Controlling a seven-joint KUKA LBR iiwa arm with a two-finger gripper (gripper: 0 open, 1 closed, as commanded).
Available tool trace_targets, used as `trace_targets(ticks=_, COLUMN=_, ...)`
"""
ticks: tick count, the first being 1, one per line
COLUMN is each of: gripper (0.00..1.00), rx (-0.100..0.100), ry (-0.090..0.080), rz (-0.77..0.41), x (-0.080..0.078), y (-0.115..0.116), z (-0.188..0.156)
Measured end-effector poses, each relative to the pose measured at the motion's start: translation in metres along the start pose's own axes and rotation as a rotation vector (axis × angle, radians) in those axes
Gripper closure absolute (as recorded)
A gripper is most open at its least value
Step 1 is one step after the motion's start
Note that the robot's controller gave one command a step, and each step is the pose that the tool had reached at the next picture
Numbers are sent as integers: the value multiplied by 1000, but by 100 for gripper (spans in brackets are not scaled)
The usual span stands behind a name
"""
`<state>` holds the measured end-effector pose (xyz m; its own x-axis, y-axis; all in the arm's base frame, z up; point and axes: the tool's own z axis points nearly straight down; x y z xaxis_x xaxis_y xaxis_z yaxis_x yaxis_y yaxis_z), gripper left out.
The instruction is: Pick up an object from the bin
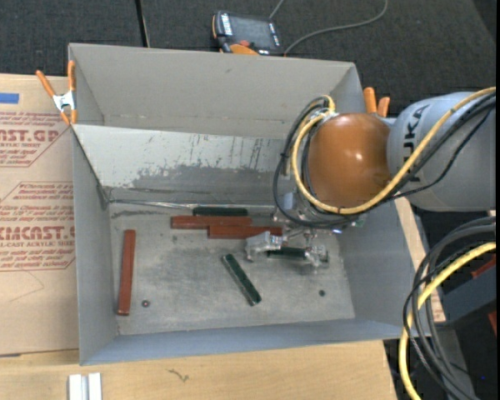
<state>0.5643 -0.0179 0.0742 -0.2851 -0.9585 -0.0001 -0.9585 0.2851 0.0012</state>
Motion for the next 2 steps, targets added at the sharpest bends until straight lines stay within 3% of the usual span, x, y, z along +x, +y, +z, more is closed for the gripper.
trace_targets(ticks=1, gripper=0, rx=-1, ry=-3, rz=-291, x=-58, y=37, z=5)
trace_targets(ticks=2, gripper=100, rx=0, ry=-2, rz=-289, x=-56, y=36, z=4)
